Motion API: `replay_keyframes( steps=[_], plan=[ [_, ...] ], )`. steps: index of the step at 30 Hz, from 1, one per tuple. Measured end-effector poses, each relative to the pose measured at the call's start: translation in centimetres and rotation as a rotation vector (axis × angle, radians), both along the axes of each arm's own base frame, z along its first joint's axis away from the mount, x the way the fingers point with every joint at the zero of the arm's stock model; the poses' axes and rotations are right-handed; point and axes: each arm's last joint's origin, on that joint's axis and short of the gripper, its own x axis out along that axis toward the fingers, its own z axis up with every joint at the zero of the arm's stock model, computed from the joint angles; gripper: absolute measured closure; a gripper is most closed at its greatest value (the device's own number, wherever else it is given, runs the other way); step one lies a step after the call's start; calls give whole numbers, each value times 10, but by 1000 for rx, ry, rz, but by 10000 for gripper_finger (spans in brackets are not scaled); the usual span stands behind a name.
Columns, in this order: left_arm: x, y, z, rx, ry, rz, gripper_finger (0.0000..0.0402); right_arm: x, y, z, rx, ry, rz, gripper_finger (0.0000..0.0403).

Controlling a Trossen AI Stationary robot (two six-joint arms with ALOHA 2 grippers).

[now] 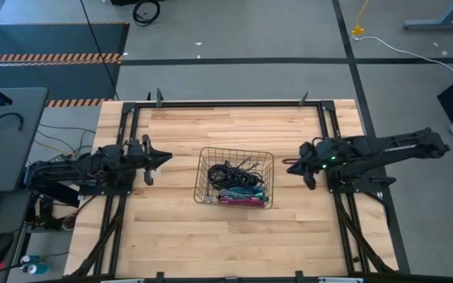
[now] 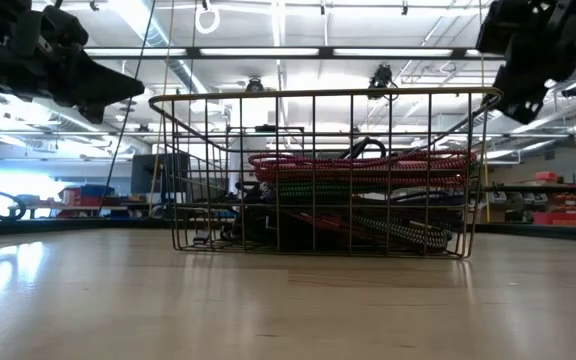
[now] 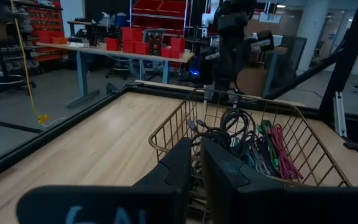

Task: Pick and place USB-C Cables
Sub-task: Adjust the wire basket

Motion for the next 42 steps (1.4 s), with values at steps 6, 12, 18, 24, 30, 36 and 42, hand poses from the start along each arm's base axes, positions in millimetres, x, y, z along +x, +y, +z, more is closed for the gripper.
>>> replay_keyframes(
  steps=[6,12,18,24,30,36,42],
  plan=[
    [0,0,0,2,1,0,358,21,2,-17,33,130,-33,373],
    [0,0,-4,-4,39,0,358,44,4,-29,30,156,-25,373],
    [0,-1,-5,-12,51,-19,358,59,6,-40,46,179,0,373],
    [-1,-3,-16,-130,143,-87,358,67,5,-41,18,145,20,373],
    [-1,-3,-17,-150,154,-94,358,68,-7,-39,-36,117,7,373],
    [-1,-3,-17,-154,151,-94,358,68,-15,-38,-20,109,9,373],
    [-1,-3,-17,-147,152,-95,358,68,-14,-29,-49,40,42,373]
  ],
)
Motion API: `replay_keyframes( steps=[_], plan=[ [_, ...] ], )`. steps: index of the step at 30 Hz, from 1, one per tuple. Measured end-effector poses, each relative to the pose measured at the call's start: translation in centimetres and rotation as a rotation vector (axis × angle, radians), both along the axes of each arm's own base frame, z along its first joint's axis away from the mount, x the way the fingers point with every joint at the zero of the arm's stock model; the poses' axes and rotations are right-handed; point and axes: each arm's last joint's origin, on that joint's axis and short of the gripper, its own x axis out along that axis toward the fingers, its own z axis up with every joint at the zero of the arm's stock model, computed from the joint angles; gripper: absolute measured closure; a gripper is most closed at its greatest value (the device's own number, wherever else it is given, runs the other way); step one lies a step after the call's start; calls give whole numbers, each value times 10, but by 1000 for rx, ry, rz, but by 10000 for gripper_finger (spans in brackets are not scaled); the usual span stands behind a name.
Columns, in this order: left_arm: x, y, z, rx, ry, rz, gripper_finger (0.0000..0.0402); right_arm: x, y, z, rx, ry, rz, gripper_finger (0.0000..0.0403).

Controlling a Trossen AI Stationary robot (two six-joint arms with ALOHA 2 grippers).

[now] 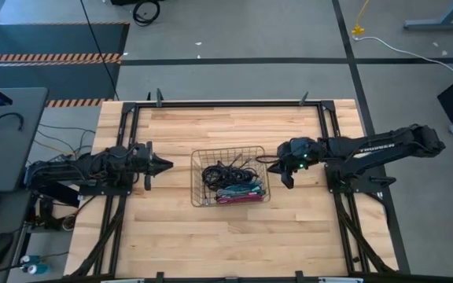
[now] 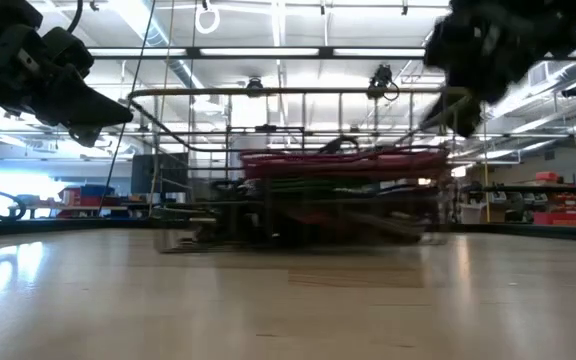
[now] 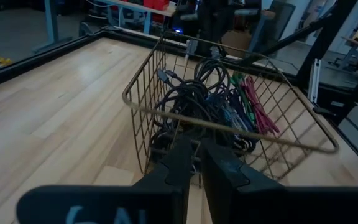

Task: Pick and place USB-C Cables
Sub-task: Adjust the wire basket, then return to Home Position

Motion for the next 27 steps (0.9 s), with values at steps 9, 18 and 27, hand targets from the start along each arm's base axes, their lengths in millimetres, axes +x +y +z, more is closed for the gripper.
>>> replay_keyframes(
  steps=[9,18,27],
  plan=[
    [0,0,0,3,-1,-1,358,-16,-1,37,-94,-124,6,373],
    [0,0,0,3,0,-1,358,-25,2,37,-76,-89,-22,373],
    [0,0,-1,1,15,-1,358,-36,2,67,-228,-359,42,373]
  ],
)
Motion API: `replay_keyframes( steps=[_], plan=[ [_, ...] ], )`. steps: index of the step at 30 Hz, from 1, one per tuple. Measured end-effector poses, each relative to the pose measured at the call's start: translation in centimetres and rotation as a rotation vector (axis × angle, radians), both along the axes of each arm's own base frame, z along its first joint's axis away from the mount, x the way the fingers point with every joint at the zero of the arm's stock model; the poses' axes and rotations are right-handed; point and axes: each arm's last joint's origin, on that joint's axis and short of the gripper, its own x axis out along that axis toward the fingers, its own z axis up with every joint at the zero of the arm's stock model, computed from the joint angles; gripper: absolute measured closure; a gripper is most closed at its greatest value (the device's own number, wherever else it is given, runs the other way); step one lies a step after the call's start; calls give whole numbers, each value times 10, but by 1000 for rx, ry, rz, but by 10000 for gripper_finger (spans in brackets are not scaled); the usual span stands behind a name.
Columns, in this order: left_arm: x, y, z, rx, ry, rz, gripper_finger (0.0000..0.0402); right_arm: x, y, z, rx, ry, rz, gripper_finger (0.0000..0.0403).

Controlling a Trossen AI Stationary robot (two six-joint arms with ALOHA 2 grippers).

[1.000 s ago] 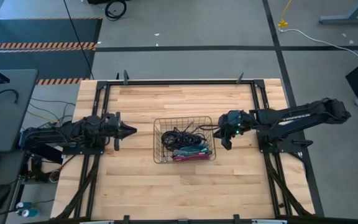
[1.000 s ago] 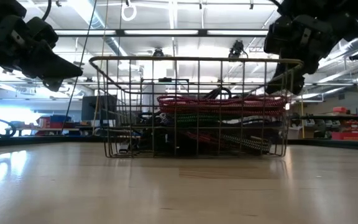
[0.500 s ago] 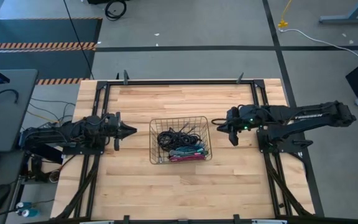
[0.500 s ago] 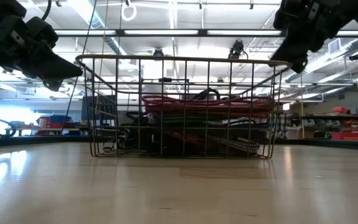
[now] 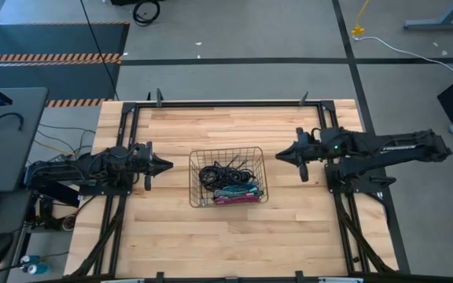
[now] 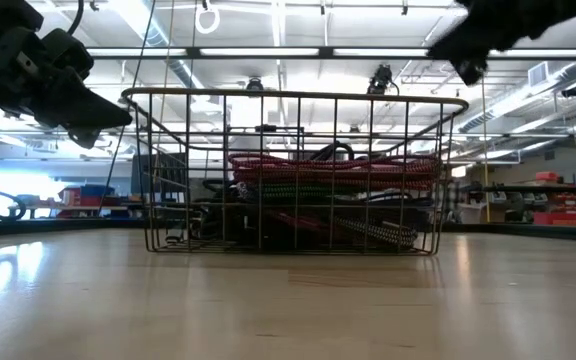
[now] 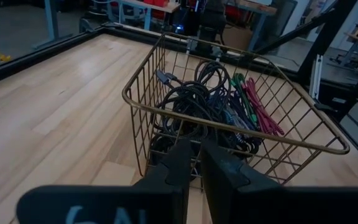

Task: Pick and place USB-C Cables
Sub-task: Return to Home Position

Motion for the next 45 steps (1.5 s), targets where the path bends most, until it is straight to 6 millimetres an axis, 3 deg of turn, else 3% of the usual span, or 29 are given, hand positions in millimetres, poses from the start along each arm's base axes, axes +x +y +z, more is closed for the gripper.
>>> replay_keyframes(
  steps=[4,12,16,20,26,31,38,45],
  plan=[
    [0,0,0,0,0,0,358,-9,3,-15,80,103,-6,373],
    [0,0,0,41,9,-7,358,-32,6,0,-54,-291,89,373],
    [0,0,0,41,9,-7,358,-43,8,-8,-13,-341,115,373],
    [0,0,0,42,8,-7,358,-43,11,-24,17,-394,143,373],
    [0,0,0,42,4,-7,358,-38,13,-64,132,-449,138,373],
    [0,0,0,42,3,-7,358,-36,13,-86,201,-394,125,373],
    [0,0,0,42,7,-7,358,-40,13,-85,102,-565,143,373],
    [0,0,-1,45,12,-1,358,-39,13,-91,103,-504,151,373]
  ],
)
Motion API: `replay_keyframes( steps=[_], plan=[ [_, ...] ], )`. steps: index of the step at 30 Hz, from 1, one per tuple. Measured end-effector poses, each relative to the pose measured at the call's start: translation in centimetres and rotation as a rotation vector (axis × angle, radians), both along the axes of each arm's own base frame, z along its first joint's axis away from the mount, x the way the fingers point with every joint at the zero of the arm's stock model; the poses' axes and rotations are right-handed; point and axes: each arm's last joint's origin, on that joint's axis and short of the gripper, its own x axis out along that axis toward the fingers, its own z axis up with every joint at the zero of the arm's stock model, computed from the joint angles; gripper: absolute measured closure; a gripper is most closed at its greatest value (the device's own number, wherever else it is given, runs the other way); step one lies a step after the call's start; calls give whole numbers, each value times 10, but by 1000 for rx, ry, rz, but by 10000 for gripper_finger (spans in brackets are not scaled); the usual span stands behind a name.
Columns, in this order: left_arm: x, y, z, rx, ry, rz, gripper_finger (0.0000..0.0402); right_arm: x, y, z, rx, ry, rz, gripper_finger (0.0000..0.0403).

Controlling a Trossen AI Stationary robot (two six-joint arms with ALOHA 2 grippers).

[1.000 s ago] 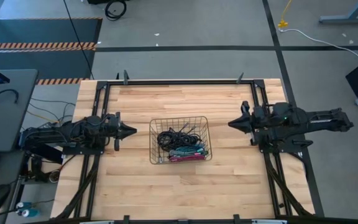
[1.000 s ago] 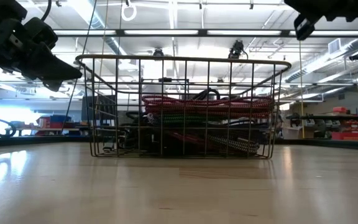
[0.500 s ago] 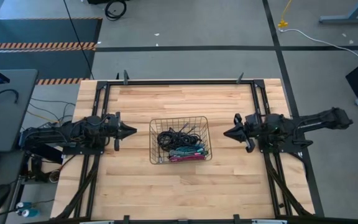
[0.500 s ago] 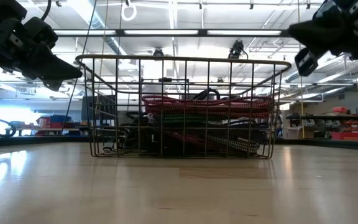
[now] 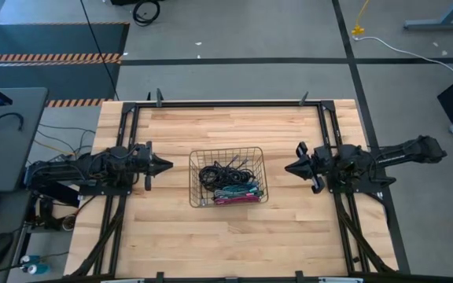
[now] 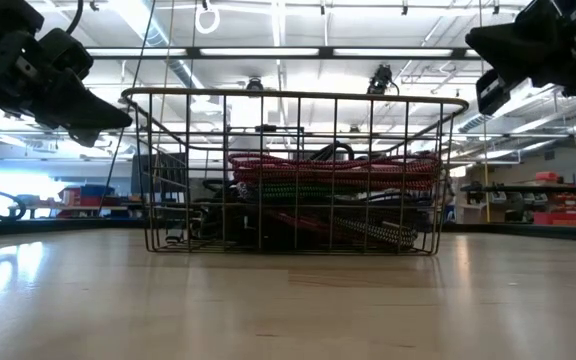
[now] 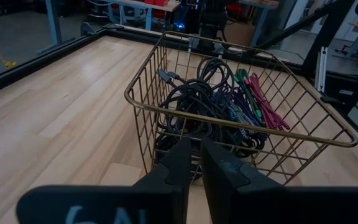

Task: Pick and place USB-C Cables
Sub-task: Return to Home Position

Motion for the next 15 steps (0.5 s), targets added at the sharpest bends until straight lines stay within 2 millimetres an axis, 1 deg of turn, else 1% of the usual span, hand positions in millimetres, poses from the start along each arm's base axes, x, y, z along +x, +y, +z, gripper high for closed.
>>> replay_keyframes(
  steps=[4,8,15],
  plan=[
    [0,0,0,0,8,6,358,0,0,0,-28,-3,-4,373],
    [0,0,0,1,5,8,358,-2,0,2,-101,-33,-19,373],
    [0,0,0,-1,4,9,358,-15,-1,19,-175,-186,-33,373]
  ],
)
